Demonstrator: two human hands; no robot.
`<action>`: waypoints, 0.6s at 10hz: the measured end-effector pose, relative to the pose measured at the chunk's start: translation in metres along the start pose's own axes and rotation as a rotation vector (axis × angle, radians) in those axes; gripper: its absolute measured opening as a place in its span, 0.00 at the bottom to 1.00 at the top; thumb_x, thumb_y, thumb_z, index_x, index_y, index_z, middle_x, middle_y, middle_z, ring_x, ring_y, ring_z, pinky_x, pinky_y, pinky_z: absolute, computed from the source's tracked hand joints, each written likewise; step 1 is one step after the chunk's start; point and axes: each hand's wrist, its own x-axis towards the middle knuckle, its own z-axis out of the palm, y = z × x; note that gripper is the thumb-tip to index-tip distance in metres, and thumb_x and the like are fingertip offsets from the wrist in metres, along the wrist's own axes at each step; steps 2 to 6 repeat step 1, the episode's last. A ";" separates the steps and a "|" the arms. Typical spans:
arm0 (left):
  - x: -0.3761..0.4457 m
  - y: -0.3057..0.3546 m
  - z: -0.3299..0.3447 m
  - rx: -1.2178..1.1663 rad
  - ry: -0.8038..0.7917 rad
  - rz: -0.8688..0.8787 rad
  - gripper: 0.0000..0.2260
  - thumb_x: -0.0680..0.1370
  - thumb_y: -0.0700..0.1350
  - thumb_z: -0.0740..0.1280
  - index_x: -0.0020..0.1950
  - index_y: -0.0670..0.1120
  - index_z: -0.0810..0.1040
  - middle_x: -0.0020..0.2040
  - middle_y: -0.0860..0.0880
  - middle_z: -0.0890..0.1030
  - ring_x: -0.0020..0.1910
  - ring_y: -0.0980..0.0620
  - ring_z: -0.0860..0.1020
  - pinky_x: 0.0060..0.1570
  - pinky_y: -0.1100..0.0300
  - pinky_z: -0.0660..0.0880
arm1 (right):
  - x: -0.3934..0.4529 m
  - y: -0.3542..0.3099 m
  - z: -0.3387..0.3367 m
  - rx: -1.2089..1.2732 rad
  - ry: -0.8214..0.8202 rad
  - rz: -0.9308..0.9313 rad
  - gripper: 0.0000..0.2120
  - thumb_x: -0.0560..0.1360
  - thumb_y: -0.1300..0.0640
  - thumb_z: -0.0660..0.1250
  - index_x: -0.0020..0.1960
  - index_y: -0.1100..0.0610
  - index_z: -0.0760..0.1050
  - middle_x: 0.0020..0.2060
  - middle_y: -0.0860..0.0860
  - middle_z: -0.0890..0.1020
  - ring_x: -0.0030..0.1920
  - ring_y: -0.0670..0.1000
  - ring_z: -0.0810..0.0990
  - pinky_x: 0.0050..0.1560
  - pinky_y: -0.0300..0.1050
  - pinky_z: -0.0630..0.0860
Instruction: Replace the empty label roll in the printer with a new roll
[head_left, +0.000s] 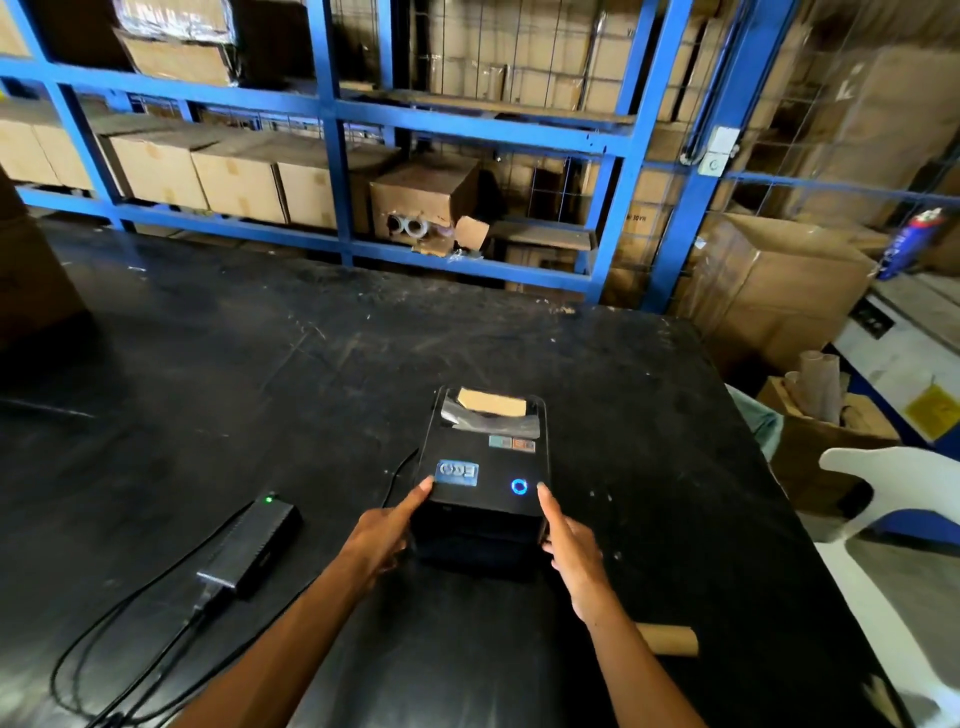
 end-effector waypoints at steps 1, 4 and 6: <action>-0.007 -0.019 -0.015 0.035 0.098 0.213 0.33 0.57 0.73 0.67 0.40 0.44 0.85 0.28 0.56 0.80 0.31 0.59 0.75 0.33 0.63 0.70 | -0.007 0.018 -0.020 -0.139 0.074 -0.185 0.21 0.62 0.26 0.63 0.35 0.41 0.82 0.33 0.35 0.83 0.38 0.35 0.80 0.34 0.26 0.72; -0.007 -0.019 -0.015 0.035 0.098 0.213 0.33 0.57 0.73 0.67 0.40 0.44 0.85 0.28 0.56 0.80 0.31 0.59 0.75 0.33 0.63 0.70 | -0.007 0.018 -0.020 -0.139 0.074 -0.185 0.21 0.62 0.26 0.63 0.35 0.41 0.82 0.33 0.35 0.83 0.38 0.35 0.80 0.34 0.26 0.72; -0.007 -0.019 -0.015 0.035 0.098 0.213 0.33 0.57 0.73 0.67 0.40 0.44 0.85 0.28 0.56 0.80 0.31 0.59 0.75 0.33 0.63 0.70 | -0.007 0.018 -0.020 -0.139 0.074 -0.185 0.21 0.62 0.26 0.63 0.35 0.41 0.82 0.33 0.35 0.83 0.38 0.35 0.80 0.34 0.26 0.72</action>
